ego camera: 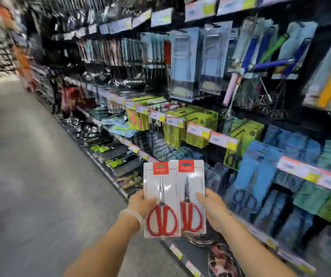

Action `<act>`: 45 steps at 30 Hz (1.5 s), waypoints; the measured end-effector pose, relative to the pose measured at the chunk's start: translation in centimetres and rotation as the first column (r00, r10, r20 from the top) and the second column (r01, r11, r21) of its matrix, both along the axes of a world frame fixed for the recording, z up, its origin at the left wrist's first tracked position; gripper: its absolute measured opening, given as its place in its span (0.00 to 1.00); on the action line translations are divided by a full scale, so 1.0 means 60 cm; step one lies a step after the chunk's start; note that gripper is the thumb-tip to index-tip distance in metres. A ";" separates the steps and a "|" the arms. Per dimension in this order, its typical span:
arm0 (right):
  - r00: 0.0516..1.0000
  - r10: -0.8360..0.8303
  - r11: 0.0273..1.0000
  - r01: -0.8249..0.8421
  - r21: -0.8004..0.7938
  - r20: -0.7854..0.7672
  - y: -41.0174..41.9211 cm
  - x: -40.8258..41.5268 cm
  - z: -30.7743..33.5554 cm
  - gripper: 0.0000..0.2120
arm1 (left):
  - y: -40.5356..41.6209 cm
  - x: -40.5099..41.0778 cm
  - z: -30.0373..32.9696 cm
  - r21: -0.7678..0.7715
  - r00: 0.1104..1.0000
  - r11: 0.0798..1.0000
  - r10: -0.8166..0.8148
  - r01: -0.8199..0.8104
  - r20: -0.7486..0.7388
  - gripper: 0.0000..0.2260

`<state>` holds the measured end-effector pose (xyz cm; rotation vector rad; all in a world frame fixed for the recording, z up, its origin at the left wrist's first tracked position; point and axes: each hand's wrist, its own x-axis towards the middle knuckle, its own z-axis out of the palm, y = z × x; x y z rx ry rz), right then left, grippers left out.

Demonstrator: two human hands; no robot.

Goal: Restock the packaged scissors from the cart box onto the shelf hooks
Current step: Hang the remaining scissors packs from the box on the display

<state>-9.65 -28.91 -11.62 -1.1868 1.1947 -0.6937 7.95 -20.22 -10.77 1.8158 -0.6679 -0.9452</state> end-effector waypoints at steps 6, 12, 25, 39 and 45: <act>0.997 0.031 0.999 -0.033 0.027 0.066 -0.132 0.161 0.024 0.08 | -0.130 0.161 0.026 0.005 0.998 1.000 0.015 -0.016 0.056 0.05; 0.998 0.036 0.999 -0.037 0.020 0.046 -0.225 0.274 0.038 0.08 | -0.221 0.273 0.024 0.010 1.000 1.000 0.017 -0.017 0.007 0.08; 0.981 -0.193 0.978 0.191 0.078 0.007 -0.365 0.504 -0.038 0.11 | -0.429 0.534 -0.026 0.102 0.949 0.944 -0.314 0.312 -0.001 0.12; 0.914 -0.402 0.915 0.402 0.003 -0.055 -0.505 0.711 -0.011 0.07 | -0.590 0.740 -0.025 0.088 0.860 0.855 -0.507 0.511 -0.065 0.12; 0.889 -0.456 0.889 0.457 0.027 -0.034 -0.536 0.701 -0.024 0.04 | -0.618 0.741 -0.036 0.055 0.852 0.855 -0.506 0.516 -0.130 0.12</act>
